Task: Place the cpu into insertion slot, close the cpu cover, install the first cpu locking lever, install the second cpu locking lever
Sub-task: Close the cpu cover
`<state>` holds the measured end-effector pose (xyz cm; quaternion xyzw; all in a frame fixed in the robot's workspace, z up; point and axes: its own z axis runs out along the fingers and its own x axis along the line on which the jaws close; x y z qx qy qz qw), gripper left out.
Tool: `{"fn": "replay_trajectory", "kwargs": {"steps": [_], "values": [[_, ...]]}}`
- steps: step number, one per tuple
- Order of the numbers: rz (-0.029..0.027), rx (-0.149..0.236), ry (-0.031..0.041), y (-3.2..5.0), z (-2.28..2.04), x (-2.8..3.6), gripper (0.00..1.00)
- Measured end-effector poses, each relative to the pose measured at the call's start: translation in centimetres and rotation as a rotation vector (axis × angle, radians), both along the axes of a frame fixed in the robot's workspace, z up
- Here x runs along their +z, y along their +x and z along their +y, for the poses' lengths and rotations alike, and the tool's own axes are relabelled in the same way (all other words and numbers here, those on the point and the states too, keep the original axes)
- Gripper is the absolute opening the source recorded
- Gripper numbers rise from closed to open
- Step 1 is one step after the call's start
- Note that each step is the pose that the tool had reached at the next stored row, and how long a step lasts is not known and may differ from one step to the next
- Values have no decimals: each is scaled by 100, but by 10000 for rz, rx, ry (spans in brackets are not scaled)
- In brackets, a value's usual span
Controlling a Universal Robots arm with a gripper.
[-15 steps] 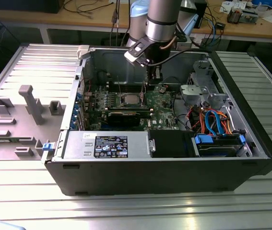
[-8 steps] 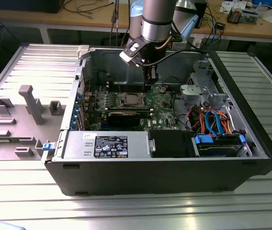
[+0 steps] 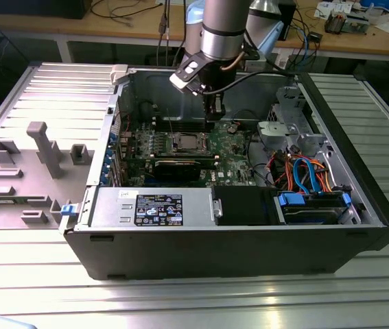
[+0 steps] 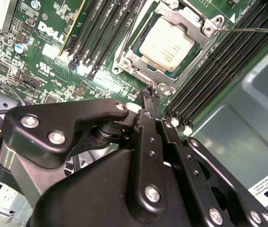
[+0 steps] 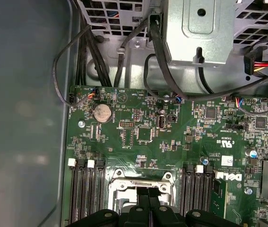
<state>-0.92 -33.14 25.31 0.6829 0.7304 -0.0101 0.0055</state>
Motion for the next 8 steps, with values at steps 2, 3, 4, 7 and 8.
{"fn": "replay_trajectory", "kwargs": {"steps": [2,3,4,7,8], "values": [[0,0,0,-8,0,-1,11],[0,1,-1,-9,0,-2,11],[0,0,-1,-15,0,-2,11],[0,1,0,-62,0,-6,11],[0,0,0,-85,0,-7,11]]}}
